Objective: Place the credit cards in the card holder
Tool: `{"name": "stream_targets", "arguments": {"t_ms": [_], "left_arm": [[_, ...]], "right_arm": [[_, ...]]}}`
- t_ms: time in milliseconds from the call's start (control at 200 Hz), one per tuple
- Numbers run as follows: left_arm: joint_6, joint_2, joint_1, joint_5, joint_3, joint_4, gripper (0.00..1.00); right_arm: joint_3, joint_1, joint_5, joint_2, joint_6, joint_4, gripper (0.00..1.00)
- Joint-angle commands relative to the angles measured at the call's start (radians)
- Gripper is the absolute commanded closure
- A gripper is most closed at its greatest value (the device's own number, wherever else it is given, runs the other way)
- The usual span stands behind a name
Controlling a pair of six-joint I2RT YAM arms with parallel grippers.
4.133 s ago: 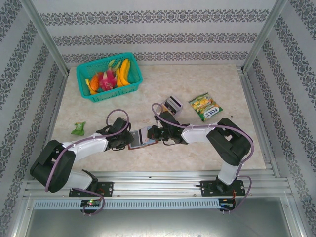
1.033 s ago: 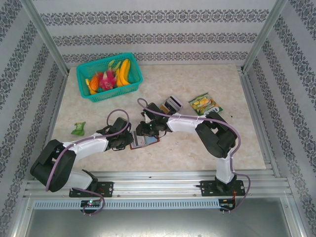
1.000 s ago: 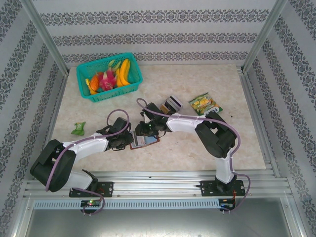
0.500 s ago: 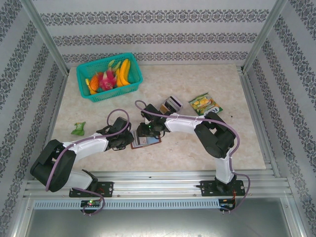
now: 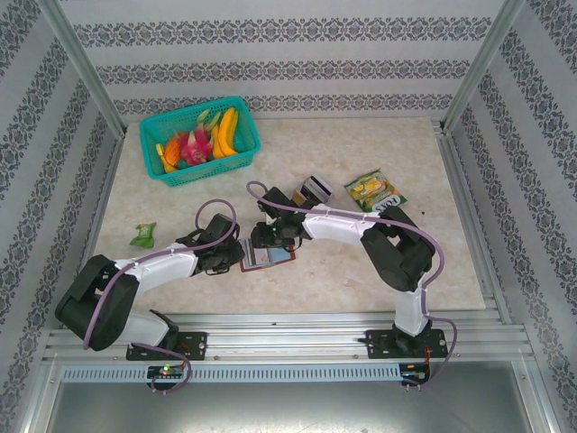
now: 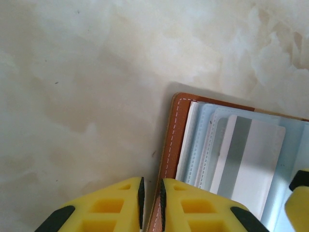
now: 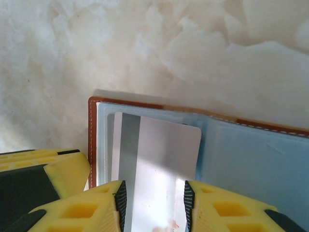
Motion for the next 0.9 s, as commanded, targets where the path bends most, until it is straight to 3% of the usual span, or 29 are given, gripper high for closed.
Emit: {"name": "stream_targets", "arguments": {"t_ms": [0,894], "left_arm": [[0.017,-0.009,0.005,-0.004,-0.009,0.014,0.8],[0.026,0.006,0.005,0.008,-0.005,0.028,0.81]], "right_arm": [[0.016,-0.004,0.05,-0.012,-0.024,-0.04,0.61],[0.12,0.029,-0.064,0.086,-0.017,-0.037,0.62]]}}
